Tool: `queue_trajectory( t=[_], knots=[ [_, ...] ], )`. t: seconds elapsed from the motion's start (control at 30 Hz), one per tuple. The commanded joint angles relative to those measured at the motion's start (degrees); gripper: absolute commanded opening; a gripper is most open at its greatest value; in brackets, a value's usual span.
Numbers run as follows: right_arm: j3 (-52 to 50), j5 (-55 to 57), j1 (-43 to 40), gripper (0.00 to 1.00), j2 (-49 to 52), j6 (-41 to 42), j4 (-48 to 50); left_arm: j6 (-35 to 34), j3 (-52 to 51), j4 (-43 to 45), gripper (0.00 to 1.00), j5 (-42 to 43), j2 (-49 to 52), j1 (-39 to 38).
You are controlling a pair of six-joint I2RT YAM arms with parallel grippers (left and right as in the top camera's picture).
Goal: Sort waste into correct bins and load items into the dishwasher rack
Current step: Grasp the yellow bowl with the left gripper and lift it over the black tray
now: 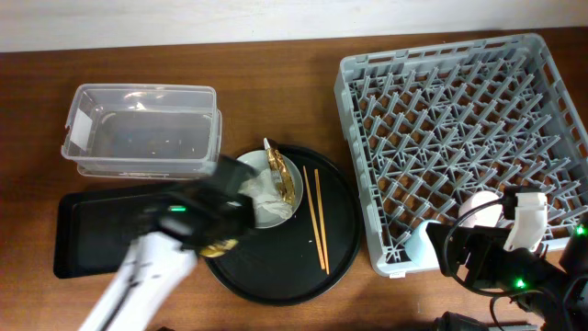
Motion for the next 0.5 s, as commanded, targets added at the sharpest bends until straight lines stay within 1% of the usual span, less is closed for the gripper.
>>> queue_trajectory(
  t=[0.0,0.03,0.1,0.2,0.33,0.37,0.47],
  knots=[
    [-0.26,-0.7,-0.22,0.93,0.2,-0.63,0.07,15.74,0.57,-0.35,0.0,19.98,-1.38,19.56],
    [-0.26,-0.7,-0.22,0.92,0.2,-0.63,0.07,19.34,0.57,-0.39,0.0,25.2,-0.57,25.11],
    [-0.26,-0.7,-0.22,0.92,0.2,-0.63,0.07,24.46,0.57,-0.39,0.0,33.44,1.6,32.76],
    [-0.26,-0.7,-0.22,0.92,0.2,-0.63,0.07,31.91,0.57,-0.37,0.0,45.38,8.96,43.45],
    [-0.26,-0.7,-0.22,0.92,0.2,-0.63,0.07,40.46,0.57,-0.42,0.0,61.2,20.06,50.38],
    [-0.26,-0.68,-0.22,0.92,0.2,-0.63,0.11,42.64,0.57,-0.96,0.0,66.64,23.78,51.95],
    [-0.26,-0.24,-0.22,0.92,0.2,-0.66,0.09,48.0,0.57,-3.48,0.0,75.8,29.16,54.29]
  ],
)
